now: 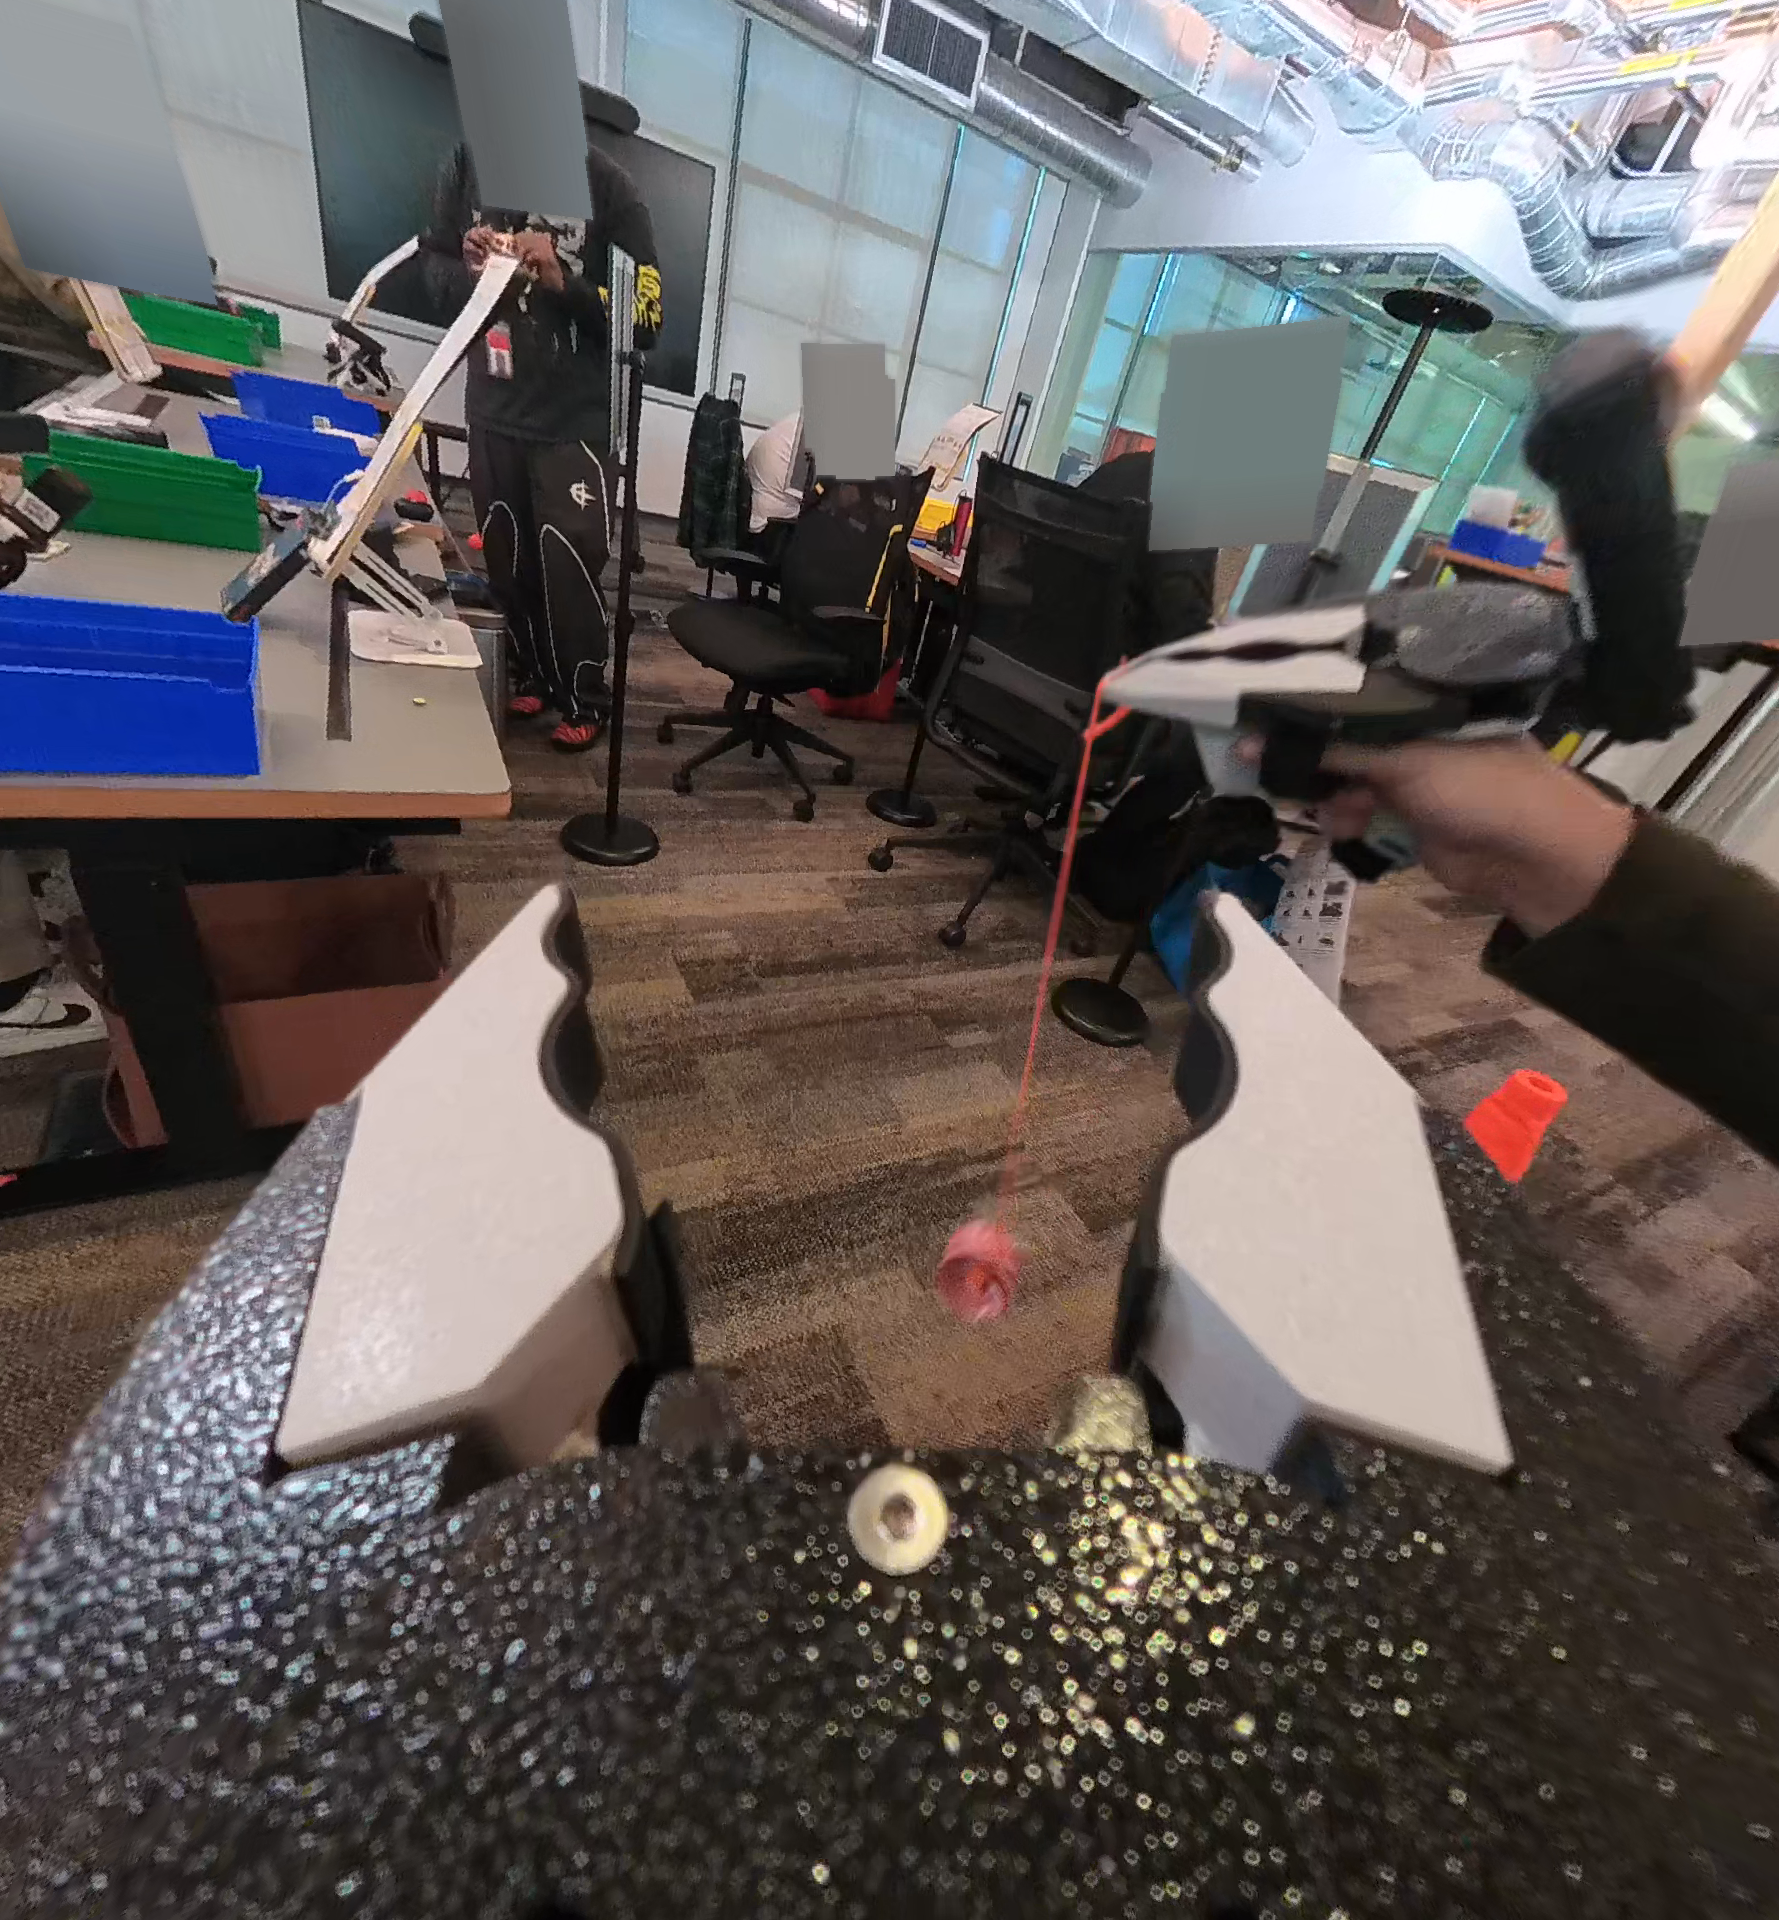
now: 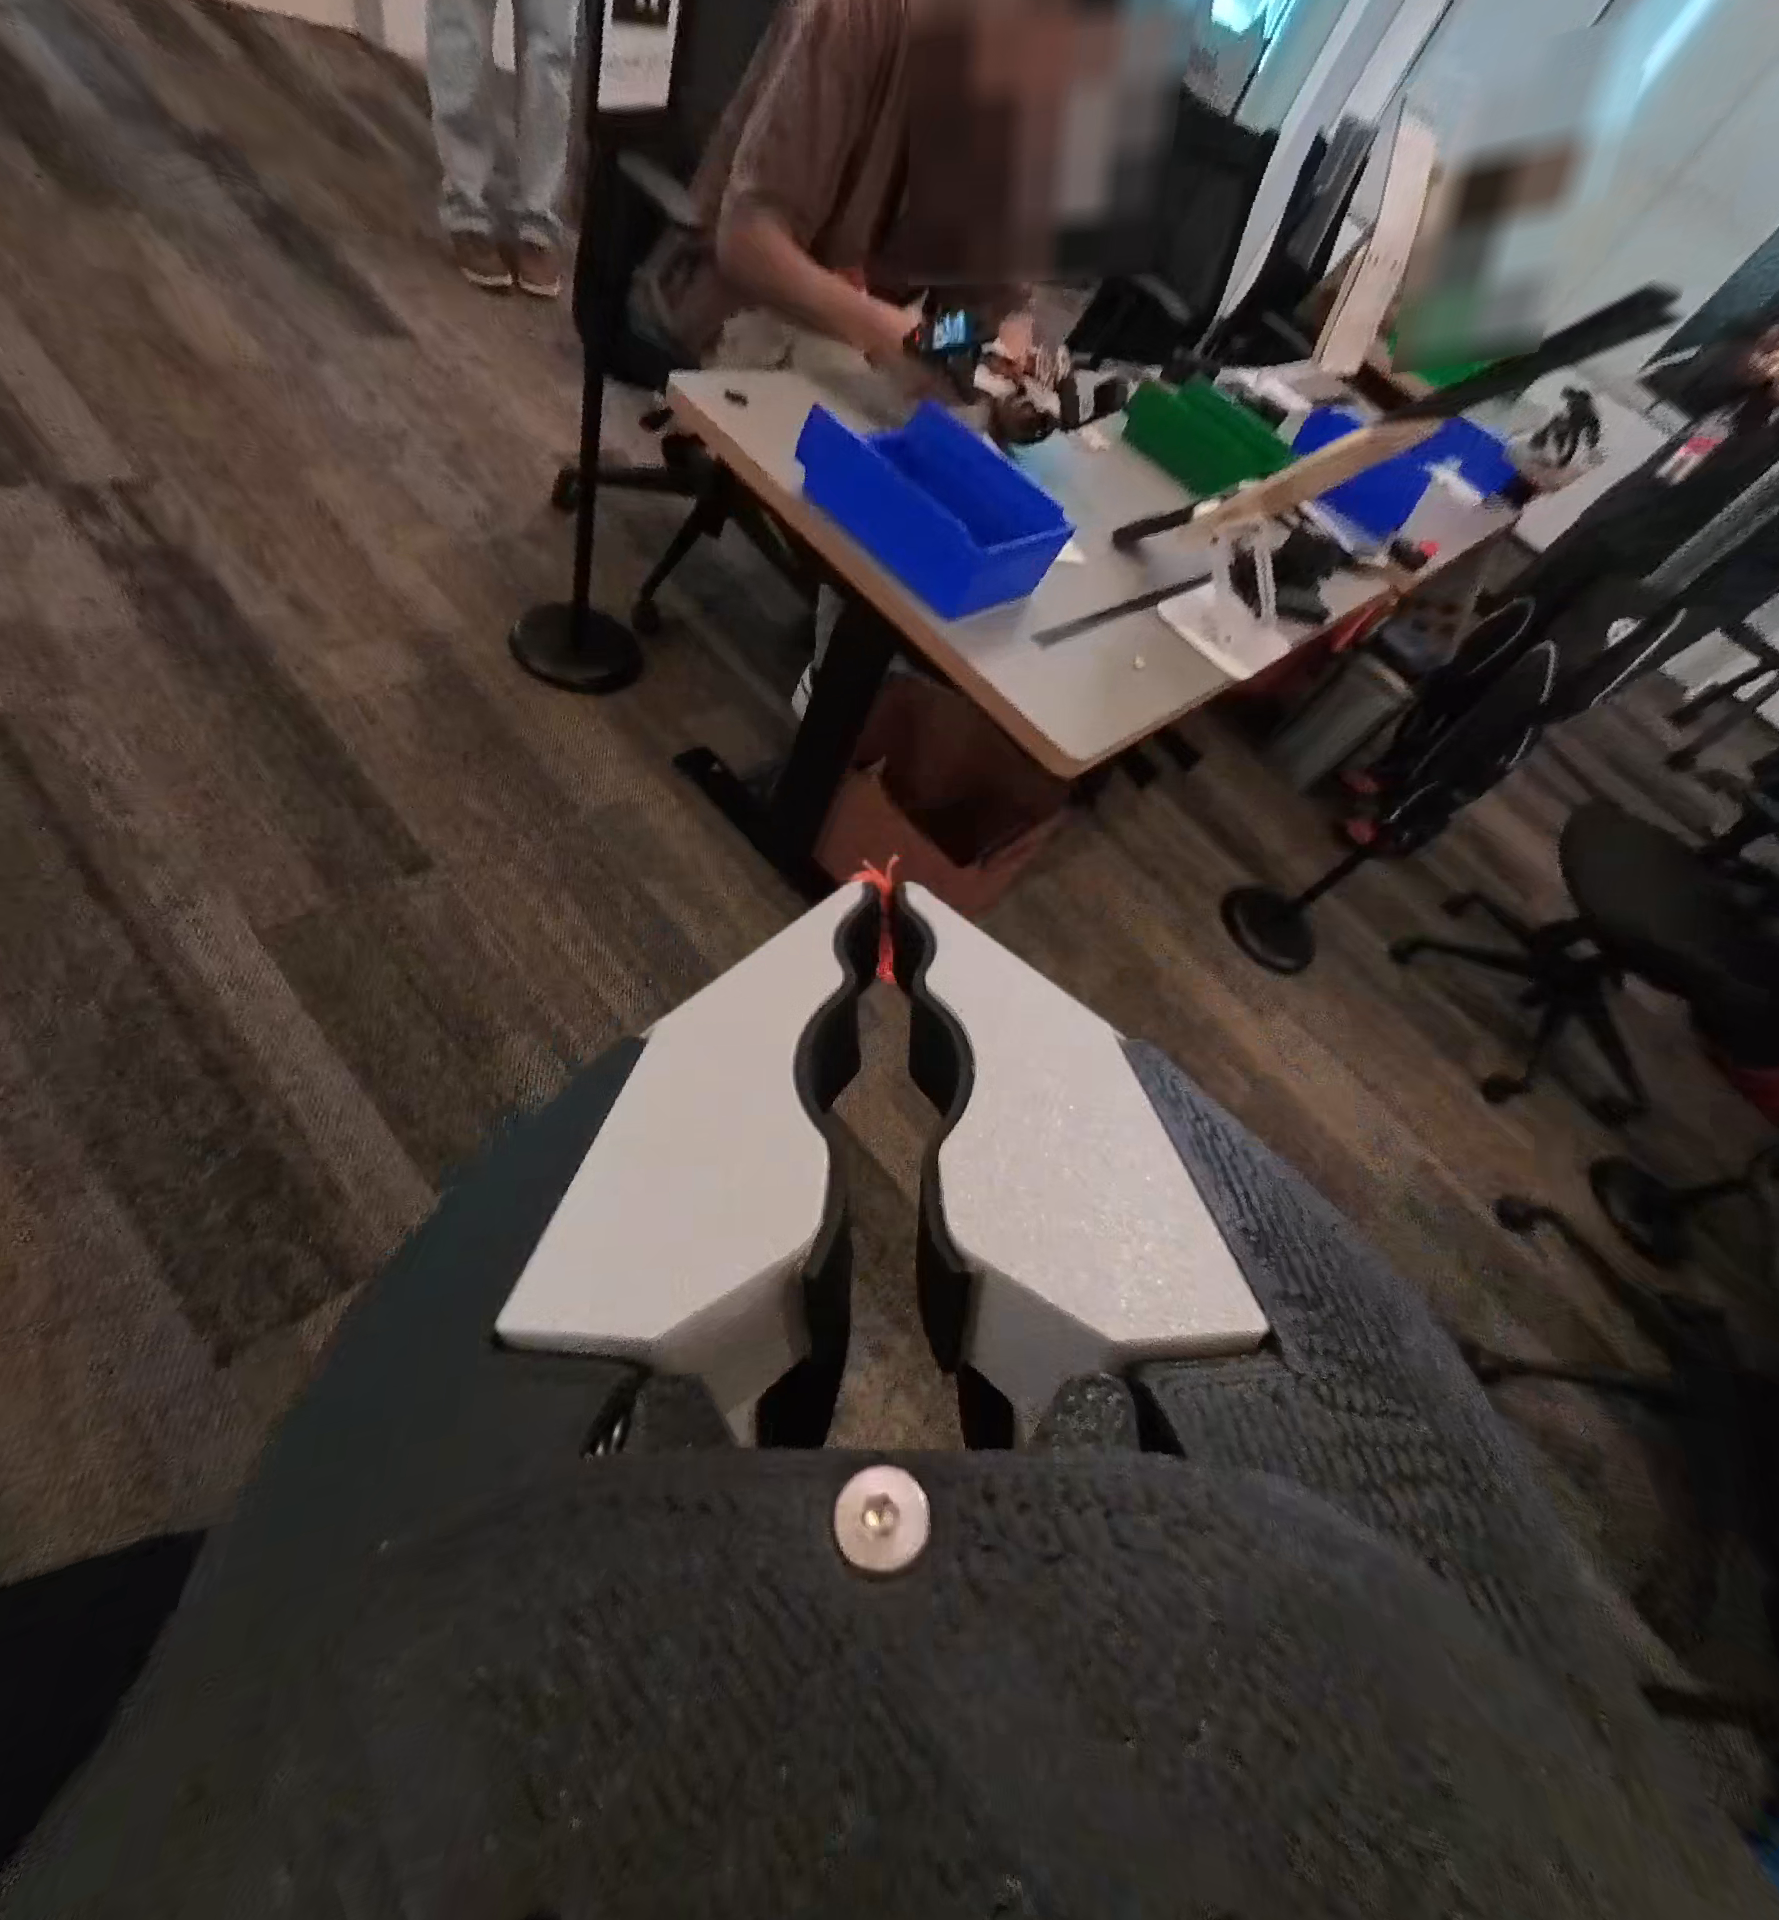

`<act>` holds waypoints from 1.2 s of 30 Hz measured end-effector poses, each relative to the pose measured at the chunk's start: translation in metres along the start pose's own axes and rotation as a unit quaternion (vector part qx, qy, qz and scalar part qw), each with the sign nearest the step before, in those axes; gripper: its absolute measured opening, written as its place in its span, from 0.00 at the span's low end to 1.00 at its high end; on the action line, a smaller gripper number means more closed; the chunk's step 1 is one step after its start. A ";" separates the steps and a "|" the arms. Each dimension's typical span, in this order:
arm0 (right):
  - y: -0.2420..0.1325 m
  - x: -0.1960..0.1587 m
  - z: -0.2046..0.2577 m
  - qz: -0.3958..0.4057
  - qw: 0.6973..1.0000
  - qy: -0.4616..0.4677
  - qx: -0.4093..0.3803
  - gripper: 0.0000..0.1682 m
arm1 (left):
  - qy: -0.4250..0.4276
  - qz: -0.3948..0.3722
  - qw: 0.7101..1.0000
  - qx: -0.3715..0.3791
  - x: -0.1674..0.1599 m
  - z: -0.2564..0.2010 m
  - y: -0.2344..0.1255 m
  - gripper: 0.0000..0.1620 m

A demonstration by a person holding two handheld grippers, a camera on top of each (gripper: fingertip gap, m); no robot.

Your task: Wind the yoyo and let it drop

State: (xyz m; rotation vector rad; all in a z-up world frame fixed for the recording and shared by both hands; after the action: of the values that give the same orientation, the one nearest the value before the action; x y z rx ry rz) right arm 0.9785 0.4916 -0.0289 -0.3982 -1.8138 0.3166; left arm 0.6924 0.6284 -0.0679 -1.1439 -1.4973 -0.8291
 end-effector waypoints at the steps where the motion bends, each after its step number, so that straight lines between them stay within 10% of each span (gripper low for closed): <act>1: 0.005 -0.011 0.003 0.012 1.000 0.014 0.003 0.00 | -0.004 0.005 1.000 -0.001 -0.004 0.000 -0.001 0.69; 7: 0.011 -0.040 0.018 0.006 0.996 0.094 0.002 0.00 | -0.043 0.037 0.998 -0.008 -0.019 0.003 -0.010 0.70; 10: -0.026 0.036 0.002 -0.120 0.988 0.018 -0.099 0.00 | -0.048 0.063 0.997 -0.012 -0.027 0.003 -0.011 0.72; 13: -0.123 0.140 0.001 -0.343 0.912 -0.083 -0.210 0.00 | -0.046 0.071 0.996 -0.010 -0.029 0.004 -0.011 0.73; 17: -0.128 0.178 -0.003 -0.325 0.923 -0.116 -0.170 0.00 | -0.052 0.061 0.997 -0.018 -0.028 0.001 -0.012 0.73; 29: -0.061 0.140 0.004 -0.198 0.970 -0.092 -0.110 0.00 | -0.036 0.064 0.997 -0.025 -0.021 -0.006 -0.013 0.73; 36: 0.002 0.034 0.020 -0.057 0.994 -0.033 -0.082 0.00 | -0.051 0.079 0.995 -0.031 -0.028 -0.007 -0.009 0.73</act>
State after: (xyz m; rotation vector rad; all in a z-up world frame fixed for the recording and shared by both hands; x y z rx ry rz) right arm 0.9513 0.5077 -0.0053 -0.4011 -1.9253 0.1020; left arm 0.6863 0.6130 -0.0929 -1.3489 -1.4511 -0.7222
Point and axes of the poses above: each gripper's, where its closed fingertips meet, y out along the fingers, x out of its top, z = x × y across the jaws, the point moved 10 cm from there along -y, back along the fingers, and after that the axes turned 12 degrees about x, right-handed, at the moved point
